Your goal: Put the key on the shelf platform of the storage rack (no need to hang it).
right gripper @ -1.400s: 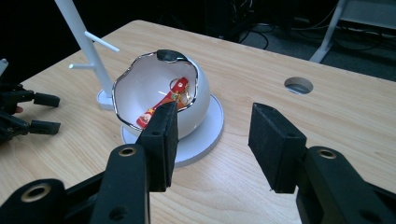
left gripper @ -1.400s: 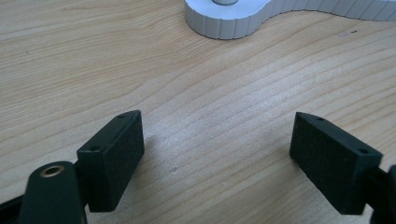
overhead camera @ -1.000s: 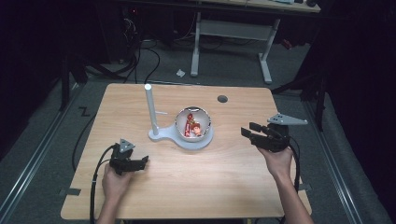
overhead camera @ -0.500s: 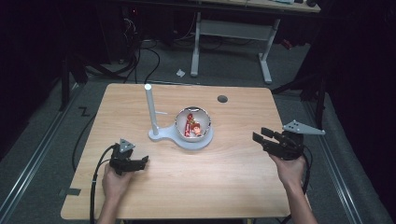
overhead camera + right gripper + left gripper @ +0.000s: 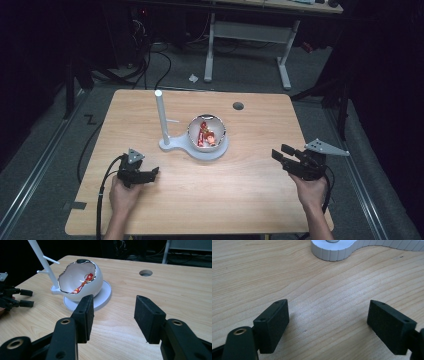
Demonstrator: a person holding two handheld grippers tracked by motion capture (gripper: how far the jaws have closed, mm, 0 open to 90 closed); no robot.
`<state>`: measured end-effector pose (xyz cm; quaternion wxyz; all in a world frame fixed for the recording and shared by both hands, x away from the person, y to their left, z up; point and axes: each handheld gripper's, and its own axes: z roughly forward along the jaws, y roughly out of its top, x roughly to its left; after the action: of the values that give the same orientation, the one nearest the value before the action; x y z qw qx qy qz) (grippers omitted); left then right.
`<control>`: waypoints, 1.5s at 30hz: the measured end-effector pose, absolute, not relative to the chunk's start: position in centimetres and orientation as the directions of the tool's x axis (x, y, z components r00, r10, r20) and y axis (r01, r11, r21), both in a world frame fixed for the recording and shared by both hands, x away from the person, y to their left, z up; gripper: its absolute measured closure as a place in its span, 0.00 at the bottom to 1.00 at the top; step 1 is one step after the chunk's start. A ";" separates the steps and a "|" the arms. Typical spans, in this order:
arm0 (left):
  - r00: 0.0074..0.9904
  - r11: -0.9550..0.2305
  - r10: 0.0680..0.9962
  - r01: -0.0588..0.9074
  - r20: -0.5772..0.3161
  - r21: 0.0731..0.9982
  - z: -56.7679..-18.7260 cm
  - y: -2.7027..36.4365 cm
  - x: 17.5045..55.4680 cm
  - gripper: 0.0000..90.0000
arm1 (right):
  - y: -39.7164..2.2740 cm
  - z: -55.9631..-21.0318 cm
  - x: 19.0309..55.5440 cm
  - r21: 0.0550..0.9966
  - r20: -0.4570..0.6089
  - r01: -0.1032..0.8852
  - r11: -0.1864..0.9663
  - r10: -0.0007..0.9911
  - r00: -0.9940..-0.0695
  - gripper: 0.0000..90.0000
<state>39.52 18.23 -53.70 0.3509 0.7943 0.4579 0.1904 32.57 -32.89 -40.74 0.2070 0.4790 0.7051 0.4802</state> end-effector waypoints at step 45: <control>0.508 -0.334 0.861 0.593 -0.018 0.732 -53.7 18.2 39.5 0.20 | -31.4 -46.9 33.8 0.829 0.197 0.554 0.084 0.882 -0.428 0.53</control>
<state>39.51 18.23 -53.70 0.3510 0.7941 0.4580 0.1909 33.85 -31.36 -46.90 0.1812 0.5030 0.7135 0.4529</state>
